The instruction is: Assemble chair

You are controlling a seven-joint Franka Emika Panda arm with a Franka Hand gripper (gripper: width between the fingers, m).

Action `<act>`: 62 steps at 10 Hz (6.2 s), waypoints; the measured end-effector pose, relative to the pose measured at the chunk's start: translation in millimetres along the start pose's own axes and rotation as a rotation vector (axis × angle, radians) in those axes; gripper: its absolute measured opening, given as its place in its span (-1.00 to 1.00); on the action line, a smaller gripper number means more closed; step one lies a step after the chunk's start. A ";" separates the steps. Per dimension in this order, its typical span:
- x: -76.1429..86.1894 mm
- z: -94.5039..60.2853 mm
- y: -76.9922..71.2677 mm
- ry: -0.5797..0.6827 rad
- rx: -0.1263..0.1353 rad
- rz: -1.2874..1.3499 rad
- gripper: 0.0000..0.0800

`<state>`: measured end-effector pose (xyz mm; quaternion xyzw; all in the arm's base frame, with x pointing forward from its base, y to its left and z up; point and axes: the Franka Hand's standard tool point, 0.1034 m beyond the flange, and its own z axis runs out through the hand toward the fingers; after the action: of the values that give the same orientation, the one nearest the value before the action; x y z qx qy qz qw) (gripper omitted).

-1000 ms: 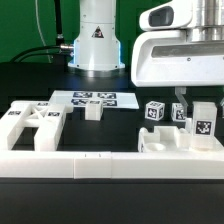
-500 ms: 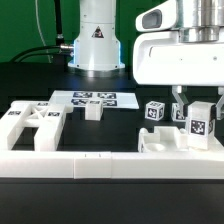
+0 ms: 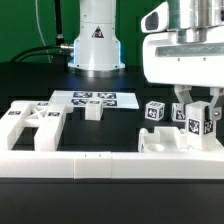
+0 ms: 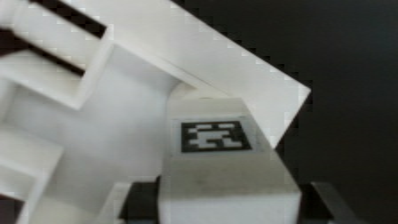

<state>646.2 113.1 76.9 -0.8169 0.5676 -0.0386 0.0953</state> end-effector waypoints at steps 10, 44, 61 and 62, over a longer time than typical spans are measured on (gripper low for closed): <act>-8.0 -0.5 -1.8 -0.048 -0.002 -0.023 0.61; -1.4 -1.0 -6.4 -0.160 -0.217 -2.698 0.62; -4.9 -0.3 0.5 -0.086 -0.220 -1.920 -0.27; -5.2 -0.2 0.5 -0.080 -0.219 -1.861 -0.27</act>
Offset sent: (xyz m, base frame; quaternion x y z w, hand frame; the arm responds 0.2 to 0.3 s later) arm -0.0027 0.0022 -0.0009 -0.0292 -0.0199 0.2162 0.9757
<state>643.8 117.8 77.2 -0.9476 -0.3174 -0.0175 -0.0318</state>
